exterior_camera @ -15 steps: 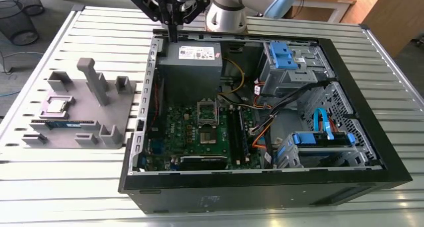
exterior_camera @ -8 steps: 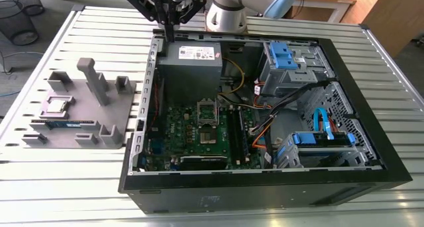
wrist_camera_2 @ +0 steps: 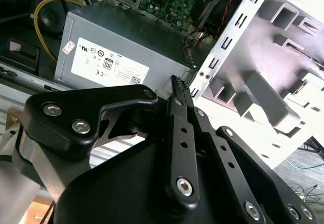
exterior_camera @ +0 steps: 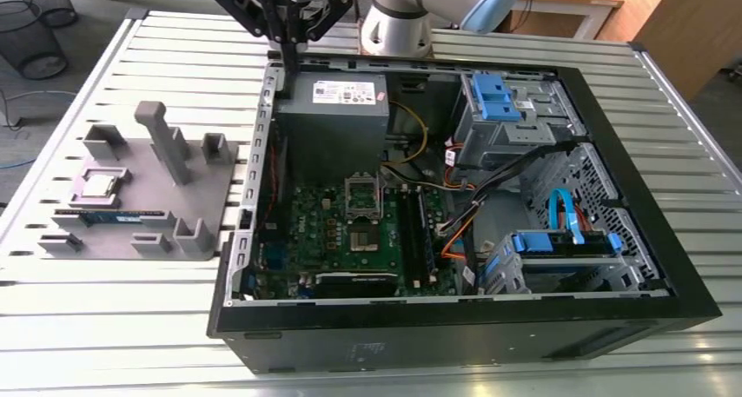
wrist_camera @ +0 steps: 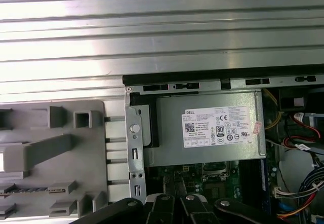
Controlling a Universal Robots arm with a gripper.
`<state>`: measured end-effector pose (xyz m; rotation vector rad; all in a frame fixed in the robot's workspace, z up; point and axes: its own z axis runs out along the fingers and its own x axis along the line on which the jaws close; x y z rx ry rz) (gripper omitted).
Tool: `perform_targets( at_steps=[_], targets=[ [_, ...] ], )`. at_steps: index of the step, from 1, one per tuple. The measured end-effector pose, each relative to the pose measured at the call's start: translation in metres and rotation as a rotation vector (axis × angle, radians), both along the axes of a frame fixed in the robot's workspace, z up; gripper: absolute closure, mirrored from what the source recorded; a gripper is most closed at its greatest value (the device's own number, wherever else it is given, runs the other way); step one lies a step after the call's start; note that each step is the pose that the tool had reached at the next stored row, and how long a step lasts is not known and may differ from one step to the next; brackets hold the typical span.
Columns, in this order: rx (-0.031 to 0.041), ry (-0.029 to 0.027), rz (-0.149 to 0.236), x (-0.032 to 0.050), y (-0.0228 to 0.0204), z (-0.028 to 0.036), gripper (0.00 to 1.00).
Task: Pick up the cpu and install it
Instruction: 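Reach for the cpu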
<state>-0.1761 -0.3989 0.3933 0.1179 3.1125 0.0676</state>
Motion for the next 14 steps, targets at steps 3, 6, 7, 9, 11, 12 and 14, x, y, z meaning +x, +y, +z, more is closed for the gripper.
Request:
perform_targets(
  at_steps=[3,6,7,9,11,12,14],
  targets=[
    [0.0000,-0.0001,0.000,-0.0024,0.0000,0.0000,0.89],
    [0.0000,0.0000,0.000,-0.0048,0.0000,0.0000,0.89],
    [0.0000,0.0000,0.000,-0.0057,0.0000,0.0000,0.89],
    [0.0000,0.0000,0.000,-0.0076,0.0000,0.0000,0.89],
    [0.0000,0.0000,0.000,-0.0095,0.0000,0.0000,0.89],
    [0.0000,-0.0001,0.000,-0.0106,0.0000,0.0000,0.89],
    [0.0001,-0.0001,0.000,-0.0127,0.0000,0.0000,0.89]
  ],
)
